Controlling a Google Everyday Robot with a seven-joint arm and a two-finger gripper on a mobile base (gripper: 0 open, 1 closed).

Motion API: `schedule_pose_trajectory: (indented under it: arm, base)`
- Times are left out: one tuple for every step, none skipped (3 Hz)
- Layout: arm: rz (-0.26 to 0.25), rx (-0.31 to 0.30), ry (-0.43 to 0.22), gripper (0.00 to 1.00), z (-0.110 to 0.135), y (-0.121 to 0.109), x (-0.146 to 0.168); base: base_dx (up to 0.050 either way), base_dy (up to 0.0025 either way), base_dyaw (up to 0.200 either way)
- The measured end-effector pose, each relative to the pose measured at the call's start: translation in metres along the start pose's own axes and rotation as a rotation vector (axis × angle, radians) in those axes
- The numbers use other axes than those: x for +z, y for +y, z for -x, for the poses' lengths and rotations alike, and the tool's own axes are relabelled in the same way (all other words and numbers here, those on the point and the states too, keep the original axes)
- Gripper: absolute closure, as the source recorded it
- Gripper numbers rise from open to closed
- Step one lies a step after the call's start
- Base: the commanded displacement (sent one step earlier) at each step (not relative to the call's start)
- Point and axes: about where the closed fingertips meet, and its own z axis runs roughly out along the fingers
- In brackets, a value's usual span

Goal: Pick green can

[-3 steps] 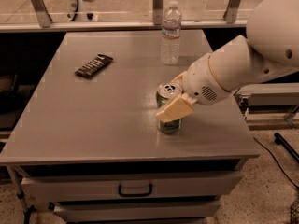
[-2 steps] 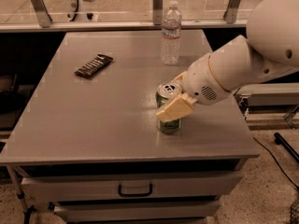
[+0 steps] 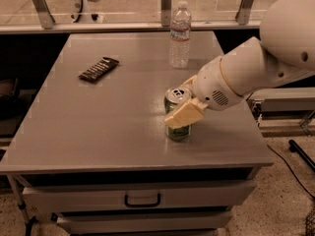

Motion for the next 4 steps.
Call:
schedule_pose_trajectory:
  arm:
    - [0.000,0.000,0.000,1.00,0.000,0.000,0.000]
    - [-0.078,0.006,-0.042,1.00,0.009,-0.025,-0.043]
    - [-0.152,-0.029,-0.089,1.00,0.037,-0.043,-0.077]
    - [-0.152,-0.029,-0.089,1.00,0.037,-0.043,-0.077]
  base:
    - [0.000,0.00000,0.000]
    - [0.000,0.00000,0.000]
    - [0.000,0.00000,0.000]
    - [0.000,0.00000,0.000]
